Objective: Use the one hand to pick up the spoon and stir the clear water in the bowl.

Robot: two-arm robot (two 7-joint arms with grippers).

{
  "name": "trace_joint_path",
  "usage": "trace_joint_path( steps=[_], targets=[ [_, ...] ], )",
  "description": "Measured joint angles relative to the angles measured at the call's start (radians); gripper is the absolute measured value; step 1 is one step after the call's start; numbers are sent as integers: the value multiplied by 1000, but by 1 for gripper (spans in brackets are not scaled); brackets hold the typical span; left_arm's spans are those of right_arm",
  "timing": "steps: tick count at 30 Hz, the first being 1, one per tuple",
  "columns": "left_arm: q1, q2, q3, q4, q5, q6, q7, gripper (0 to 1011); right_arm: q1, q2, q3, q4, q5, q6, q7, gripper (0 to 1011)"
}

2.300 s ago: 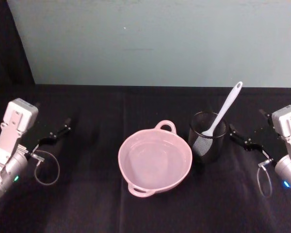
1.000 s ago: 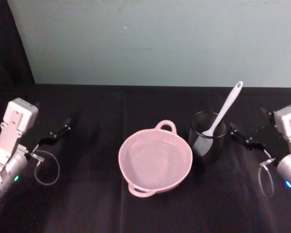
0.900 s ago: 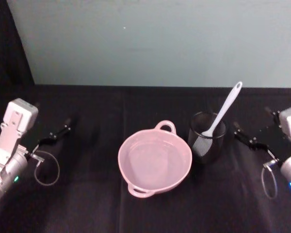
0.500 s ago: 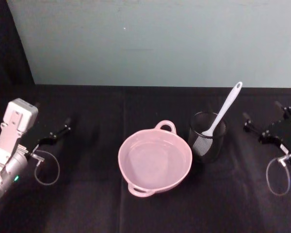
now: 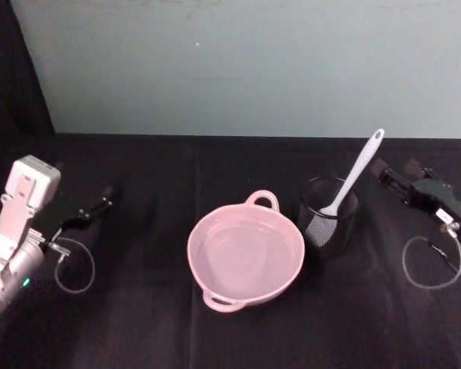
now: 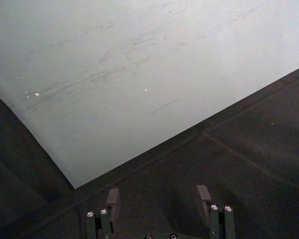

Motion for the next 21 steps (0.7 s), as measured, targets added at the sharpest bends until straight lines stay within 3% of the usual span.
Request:
trace_joint_path(
  steps=[3, 12, 21],
  targets=[
    [0, 0, 0, 0, 0, 0, 0, 1005, 30, -14, -2, 31, 46, 39, 23, 1003],
    [0, 0, 0, 0, 0, 0, 0, 1005, 140, -34, -51, 137, 105, 122, 50, 1002],
    [0, 0, 0, 0, 0, 0, 0, 1005, 197, -51, -82, 191, 135, 143, 59, 1002]
  ],
)
